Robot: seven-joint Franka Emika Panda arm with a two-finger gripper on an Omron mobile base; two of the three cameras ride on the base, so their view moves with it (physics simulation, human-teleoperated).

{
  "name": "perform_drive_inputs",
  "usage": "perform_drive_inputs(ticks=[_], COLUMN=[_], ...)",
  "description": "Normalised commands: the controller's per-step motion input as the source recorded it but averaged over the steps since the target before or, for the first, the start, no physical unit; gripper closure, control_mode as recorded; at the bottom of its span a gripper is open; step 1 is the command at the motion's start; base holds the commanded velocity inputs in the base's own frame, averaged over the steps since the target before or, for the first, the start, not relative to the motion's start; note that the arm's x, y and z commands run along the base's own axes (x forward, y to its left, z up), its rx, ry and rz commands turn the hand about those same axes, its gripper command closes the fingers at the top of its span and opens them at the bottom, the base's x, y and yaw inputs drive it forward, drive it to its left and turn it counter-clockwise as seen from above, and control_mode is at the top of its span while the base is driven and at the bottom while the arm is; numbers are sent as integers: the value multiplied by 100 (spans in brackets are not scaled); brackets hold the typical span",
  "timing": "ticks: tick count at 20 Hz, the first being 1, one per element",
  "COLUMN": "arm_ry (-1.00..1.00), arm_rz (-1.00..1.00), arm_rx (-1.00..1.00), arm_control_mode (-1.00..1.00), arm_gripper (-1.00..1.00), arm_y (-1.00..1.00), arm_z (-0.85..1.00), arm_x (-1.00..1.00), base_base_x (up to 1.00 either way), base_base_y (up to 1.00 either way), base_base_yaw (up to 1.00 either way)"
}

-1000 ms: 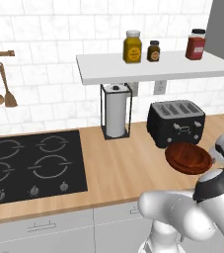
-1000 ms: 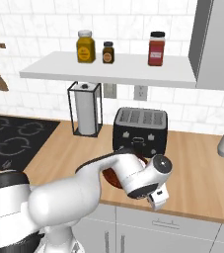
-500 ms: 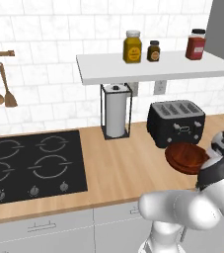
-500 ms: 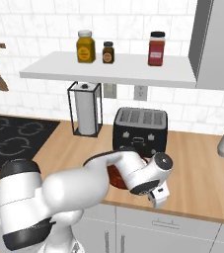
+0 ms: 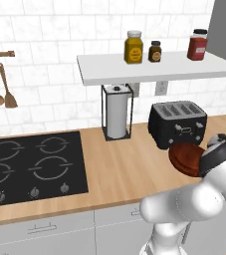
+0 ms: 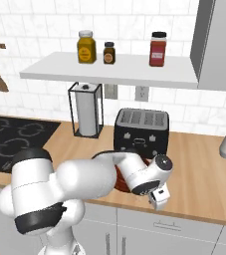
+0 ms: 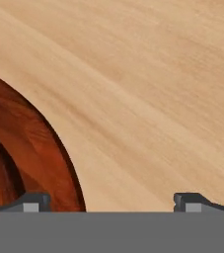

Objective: Pick up the bowls on the counter and stack them on top of one another in the open cabinet. Place the smaller bowl on top of the larger bowl.

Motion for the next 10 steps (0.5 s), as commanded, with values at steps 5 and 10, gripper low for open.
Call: perform_drive_inputs(ticks=[5,10], arm_ry=[0,0], arm_rz=[0,0], arm_rx=[0,-1], arm_control_mode=[-100,-100], arm_gripper=[-100,100], arm_y=[2,11], arm_z=[-2,-11], arm_x=[13,6], base_base_x=[0,0], base_base_y=[0,0], base_base_yaw=[0,0])
